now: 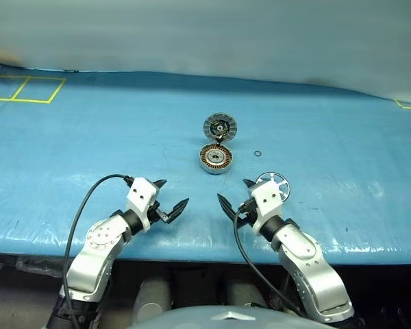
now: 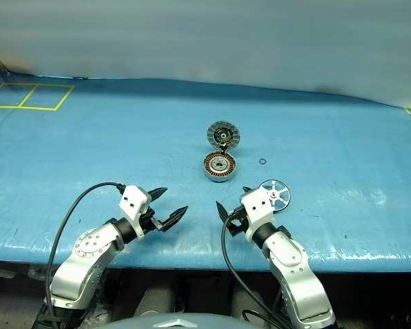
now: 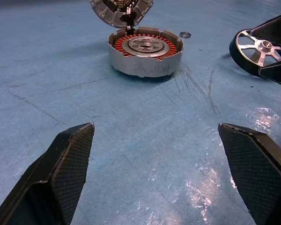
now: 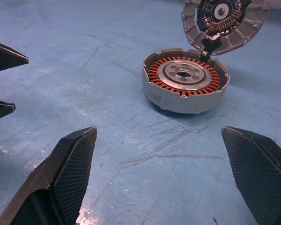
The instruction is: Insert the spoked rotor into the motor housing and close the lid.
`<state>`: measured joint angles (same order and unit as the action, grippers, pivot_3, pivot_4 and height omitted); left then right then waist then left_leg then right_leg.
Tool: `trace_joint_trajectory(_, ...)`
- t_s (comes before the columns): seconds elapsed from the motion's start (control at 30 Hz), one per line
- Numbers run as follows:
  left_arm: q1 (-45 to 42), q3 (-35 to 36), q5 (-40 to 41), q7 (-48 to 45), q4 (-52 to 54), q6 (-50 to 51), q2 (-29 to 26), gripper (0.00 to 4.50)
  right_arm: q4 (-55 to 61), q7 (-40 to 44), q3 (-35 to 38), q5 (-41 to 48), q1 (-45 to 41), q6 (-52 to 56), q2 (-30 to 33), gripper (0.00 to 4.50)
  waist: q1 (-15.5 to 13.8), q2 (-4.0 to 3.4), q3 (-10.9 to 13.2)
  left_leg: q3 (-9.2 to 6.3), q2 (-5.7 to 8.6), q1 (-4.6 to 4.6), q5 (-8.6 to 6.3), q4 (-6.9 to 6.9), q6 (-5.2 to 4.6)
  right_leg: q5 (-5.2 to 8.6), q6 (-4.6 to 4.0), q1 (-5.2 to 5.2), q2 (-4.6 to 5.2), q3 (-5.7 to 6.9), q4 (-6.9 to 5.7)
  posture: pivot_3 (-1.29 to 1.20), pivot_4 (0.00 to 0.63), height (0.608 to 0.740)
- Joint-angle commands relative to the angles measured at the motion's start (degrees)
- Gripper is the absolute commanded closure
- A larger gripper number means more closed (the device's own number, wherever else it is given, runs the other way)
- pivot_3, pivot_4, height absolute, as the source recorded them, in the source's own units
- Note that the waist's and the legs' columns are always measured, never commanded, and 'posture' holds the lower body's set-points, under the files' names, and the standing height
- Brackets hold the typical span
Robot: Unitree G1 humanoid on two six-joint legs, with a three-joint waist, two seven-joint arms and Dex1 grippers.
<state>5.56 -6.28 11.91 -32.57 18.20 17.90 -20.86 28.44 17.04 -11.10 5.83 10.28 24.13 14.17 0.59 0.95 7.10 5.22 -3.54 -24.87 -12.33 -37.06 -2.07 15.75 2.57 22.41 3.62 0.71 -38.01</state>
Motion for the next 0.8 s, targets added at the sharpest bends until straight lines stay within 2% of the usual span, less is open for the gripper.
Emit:
trace_joint_trajectory(0.03,-0.59,-0.6,-0.11,-0.28,0.86,-1.5,0.06,0.0,2.66,-0.68,0.73,0.35,-1.4,1.43,-0.43,0.02,0.0,0.0,0.0,0.0,0.0,0.0,0.0,0.0,0.0,0.0,0.0,0.0,0.0,0.0,0.0,0.0,0.15,0.74)
trace_joint_trajectory(0.13,-0.29,-0.62,-0.23,-0.27,0.82,-1.62,0.08,0.0,3.87,0.84,-0.06,0.45,-6.26,7.84,1.35,0.02,0.15,-0.02,0.01,0.01,-0.01,0.0,0.0,-0.01,0.0,0.0,0.0,0.01,0.02,-0.02,0.0,0.0,0.15,0.74)
trace_joint_trajectory(0.3,0.53,-0.89,-0.56,-0.06,0.92,-2.44,0.16,0.0,3.1,7.02,-6.9,-3.22,-21.07,20.15,10.15,0.02,0.04,-0.08,0.05,0.04,-0.01,0.03,0.01,-0.04,-0.01,-0.03,-0.01,0.01,0.01,-0.05,-0.02,0.0,0.15,0.74)
trace_joint_trajectory(0.4,0.88,-1.32,-0.96,0.0,0.9,-3.23,0.16,0.0,-0.69,10.78,-10.93,-3.61,-30.11,23.88,12.11,0.02,0.01,-0.13,0.09,-0.02,0.0,-0.06,0.01,0.02,-0.01,0.01,-0.08,0.09,-0.05,0.02,-0.01,0.0,0.15,0.74)
trace_joint_trajectory(0.47,0.96,-1.53,-1.17,0.04,0.86,-3.62,0.2,0.0,-2.77,11.64,-11.82,-3.27,-33.22,25.17,11.62,0.02,-0.03,-0.13,0.09,-0.03,0.01,-0.14,0.01,0.02,-0.02,0.02,-0.09,0.12,-0.14,0.04,-0.01,0.0,0.15,0.74)
trace_joint_trajectory(0.6,1.19,-1.87,-1.75,0.44,0.8,-4.58,0.45,0.0,-15.44,12.19,-14.58,-5.07,-41.78,23.5,7.95,0.02,0.12,-0.14,0.09,0.04,0.04,-0.23,-0.02,0.0,-0.08,-0.02,-0.01,0.07,-0.15,0.03,-0.01,0.0,0.15,0.74)
trace_joint_trajectory(0.8,1.43,-2.01,-2.42,1.02,0.85,-5.34,0.83,0.0,-28.32,12.16,-14.76,-6.47,-47.38,19.84,4.24,0.02,0.03,-0.16,0.11,0.08,0.05,-0.28,-0.02,-0.04,-0.11,-0.18,0.28,0.14,-0.17,0.05,-0.02,0.0,0.15,0.74)
